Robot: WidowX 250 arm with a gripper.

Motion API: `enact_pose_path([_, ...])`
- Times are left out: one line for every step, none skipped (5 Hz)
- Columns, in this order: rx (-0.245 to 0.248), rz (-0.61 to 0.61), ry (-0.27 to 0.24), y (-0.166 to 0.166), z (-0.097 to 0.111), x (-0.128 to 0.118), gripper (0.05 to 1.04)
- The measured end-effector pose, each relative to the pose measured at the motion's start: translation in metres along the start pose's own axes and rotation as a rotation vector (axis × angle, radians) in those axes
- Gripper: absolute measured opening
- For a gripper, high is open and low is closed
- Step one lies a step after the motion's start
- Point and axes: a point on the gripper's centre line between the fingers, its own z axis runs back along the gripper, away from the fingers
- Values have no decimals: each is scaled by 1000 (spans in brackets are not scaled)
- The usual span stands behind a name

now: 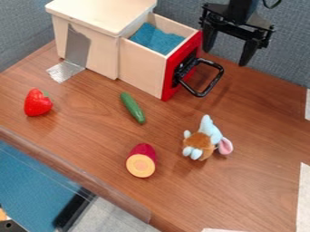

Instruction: Pick up the red object and place it above the drawer

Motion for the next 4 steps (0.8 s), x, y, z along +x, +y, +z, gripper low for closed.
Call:
enact_pose_path([2,2,42,0,-15,-7,1001])
enact_pose_path([-51,52,91,9,-14,-50,1001])
enact_pose_path([-86,105,60,29,15,-77,1001])
enact_pose_path([-112,78,58,33,24,-115,1001])
